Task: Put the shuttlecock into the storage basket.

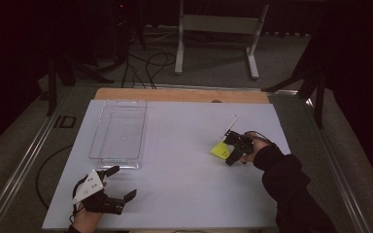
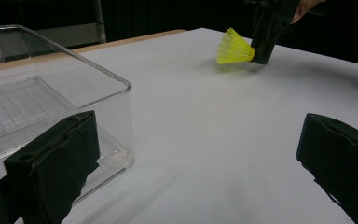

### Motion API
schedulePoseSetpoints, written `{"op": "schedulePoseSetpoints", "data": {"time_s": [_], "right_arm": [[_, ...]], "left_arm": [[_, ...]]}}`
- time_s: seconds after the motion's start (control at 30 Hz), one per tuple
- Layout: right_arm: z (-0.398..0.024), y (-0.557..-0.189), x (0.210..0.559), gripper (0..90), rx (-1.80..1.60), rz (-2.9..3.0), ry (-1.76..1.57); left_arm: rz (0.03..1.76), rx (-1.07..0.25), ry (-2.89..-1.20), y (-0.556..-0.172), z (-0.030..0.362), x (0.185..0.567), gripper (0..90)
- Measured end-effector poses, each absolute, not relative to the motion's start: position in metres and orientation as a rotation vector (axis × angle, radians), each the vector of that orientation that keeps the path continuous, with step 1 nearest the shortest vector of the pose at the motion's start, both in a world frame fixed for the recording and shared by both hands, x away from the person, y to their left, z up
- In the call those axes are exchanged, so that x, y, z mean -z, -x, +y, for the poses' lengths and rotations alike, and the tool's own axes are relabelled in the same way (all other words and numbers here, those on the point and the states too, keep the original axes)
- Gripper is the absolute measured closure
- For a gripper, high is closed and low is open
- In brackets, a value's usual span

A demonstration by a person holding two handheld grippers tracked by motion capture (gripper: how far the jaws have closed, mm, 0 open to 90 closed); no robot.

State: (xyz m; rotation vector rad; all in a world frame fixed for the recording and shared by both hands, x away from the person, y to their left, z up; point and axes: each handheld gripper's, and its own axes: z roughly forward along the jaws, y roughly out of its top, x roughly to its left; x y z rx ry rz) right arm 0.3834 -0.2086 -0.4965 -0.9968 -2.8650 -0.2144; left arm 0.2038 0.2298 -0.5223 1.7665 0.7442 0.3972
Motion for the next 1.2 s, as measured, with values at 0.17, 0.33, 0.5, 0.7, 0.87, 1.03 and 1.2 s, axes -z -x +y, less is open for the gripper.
{"op": "schedulePoseSetpoints", "data": {"time_s": [0.17,0.33,0.5,0.7,0.87,1.03,1.2], "right_arm": [[-0.205,-0.376,0.490,65.5,0.241,-2.920,0.800],[-0.203,-0.373,0.488,65.5,0.238,-2.945,0.708],[-0.199,-0.367,0.485,65.4,0.244,-2.973,0.530],[-0.194,-0.360,0.481,65.4,0.297,-2.971,0.378],[-0.189,-0.355,0.478,65.5,0.297,-2.983,0.262],[-0.185,-0.353,0.471,65.5,0.355,-2.991,0.195],[-0.180,-0.352,0.463,65.5,0.410,-2.984,0.149]], "left_arm": [[0.746,-0.397,-1.765,-0.204,0.230,0.522,0.0],[0.747,-0.397,-1.763,-0.204,0.230,0.522,0.0],[0.746,-0.397,-1.766,-0.204,0.230,0.522,0.0],[0.746,-0.398,-1.765,-0.204,0.230,0.522,0.0],[0.747,-0.399,-1.764,-0.204,0.230,0.522,0.0],[0.745,-0.399,-1.766,-0.204,0.230,0.522,0.0],[0.745,-0.398,-1.766,-0.204,0.230,0.522,0.0]]}}
